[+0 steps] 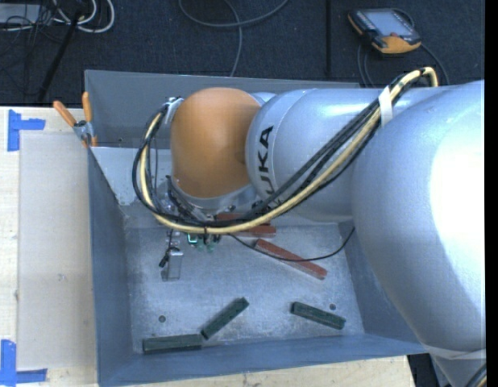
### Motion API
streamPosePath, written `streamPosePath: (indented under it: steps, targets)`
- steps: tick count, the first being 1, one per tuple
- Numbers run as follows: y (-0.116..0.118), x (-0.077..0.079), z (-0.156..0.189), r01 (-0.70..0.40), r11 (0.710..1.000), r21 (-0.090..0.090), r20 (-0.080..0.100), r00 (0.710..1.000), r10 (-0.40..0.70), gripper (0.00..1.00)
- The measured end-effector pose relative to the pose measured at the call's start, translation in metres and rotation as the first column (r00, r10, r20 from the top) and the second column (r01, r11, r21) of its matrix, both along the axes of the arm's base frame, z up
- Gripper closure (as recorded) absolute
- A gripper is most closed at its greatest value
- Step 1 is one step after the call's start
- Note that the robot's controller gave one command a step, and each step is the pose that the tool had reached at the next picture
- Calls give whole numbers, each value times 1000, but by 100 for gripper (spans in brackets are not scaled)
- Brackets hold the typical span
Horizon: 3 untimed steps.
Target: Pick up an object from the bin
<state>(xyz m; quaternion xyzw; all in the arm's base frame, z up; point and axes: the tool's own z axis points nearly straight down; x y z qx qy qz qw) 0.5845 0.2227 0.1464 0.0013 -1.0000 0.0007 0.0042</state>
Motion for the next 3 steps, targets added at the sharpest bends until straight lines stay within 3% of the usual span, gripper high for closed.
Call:
streamPosePath:
  steps: [1,2,3]
  targets:
    - [-1,2,5,4,1000,1,7,1000,-4,0]
    - [-35,-19,-18,-24,1000,2,9,1000,24,0]
    - [-50,-59,-22,-149,989,0,6,989,149,0]
